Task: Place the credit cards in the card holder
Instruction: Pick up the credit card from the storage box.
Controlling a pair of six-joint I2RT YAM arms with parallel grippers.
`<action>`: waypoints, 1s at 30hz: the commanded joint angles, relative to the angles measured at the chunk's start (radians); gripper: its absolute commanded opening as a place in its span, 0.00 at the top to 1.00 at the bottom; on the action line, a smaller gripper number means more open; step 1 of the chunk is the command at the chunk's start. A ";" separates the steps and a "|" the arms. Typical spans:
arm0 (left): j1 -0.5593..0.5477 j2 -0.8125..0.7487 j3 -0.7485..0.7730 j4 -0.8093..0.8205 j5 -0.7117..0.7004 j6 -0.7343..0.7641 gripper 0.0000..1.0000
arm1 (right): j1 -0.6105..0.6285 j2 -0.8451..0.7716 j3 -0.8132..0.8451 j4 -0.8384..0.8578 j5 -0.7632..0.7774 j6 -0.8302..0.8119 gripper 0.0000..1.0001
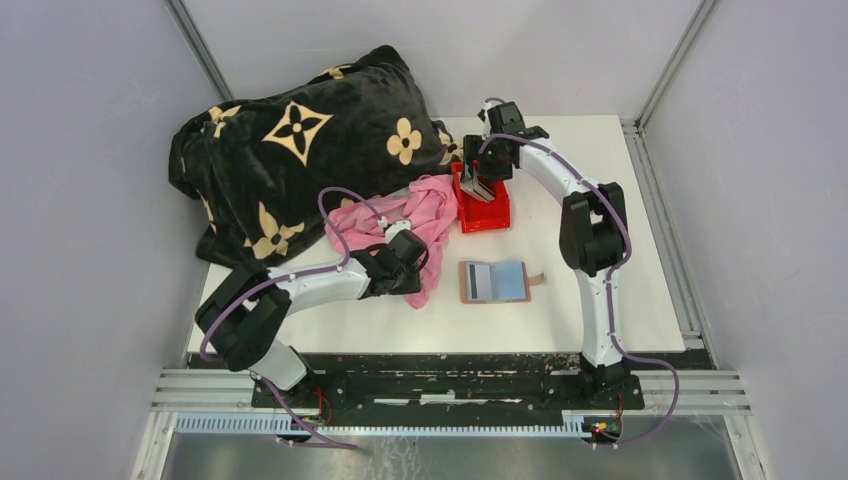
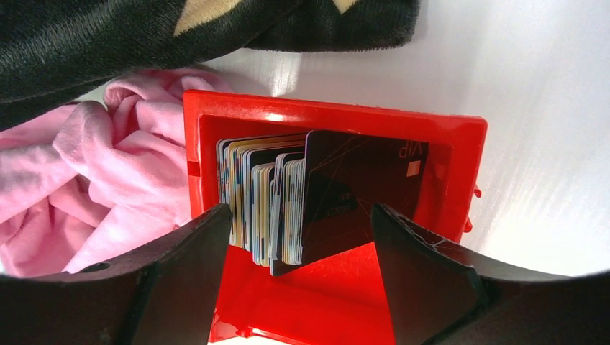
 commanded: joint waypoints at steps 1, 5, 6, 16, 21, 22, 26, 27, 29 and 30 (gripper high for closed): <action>0.006 -0.081 -0.006 0.002 -0.040 0.017 0.63 | -0.020 0.023 0.041 0.009 -0.088 0.050 0.24; 0.005 -0.111 0.009 0.030 -0.030 0.037 0.66 | -0.034 0.029 0.037 0.022 -0.142 0.078 0.27; 0.006 -0.114 0.015 0.031 -0.030 0.044 0.66 | -0.036 0.027 0.035 0.025 -0.149 0.079 0.27; 0.005 -0.083 0.065 0.010 -0.039 0.059 0.71 | -0.039 0.010 0.057 0.034 -0.203 0.103 0.37; 0.005 -0.082 0.062 0.022 -0.037 0.056 0.71 | -0.039 0.005 0.069 0.024 -0.215 0.106 0.46; 0.006 -0.079 0.063 0.025 -0.035 0.055 0.72 | -0.038 0.006 0.073 0.021 -0.218 0.108 0.47; 0.005 -0.076 0.062 0.032 -0.031 0.057 0.72 | -0.039 0.003 0.075 0.016 -0.222 0.109 0.51; 0.005 -0.075 0.061 0.035 -0.030 0.058 0.72 | -0.039 0.001 0.076 0.016 -0.222 0.109 0.51; 0.005 -0.073 0.059 0.038 -0.029 0.059 0.72 | -0.038 -0.002 0.080 0.012 -0.222 0.110 0.52; 0.006 -0.074 0.059 0.042 -0.029 0.059 0.72 | -0.037 -0.003 0.086 0.009 -0.223 0.109 0.52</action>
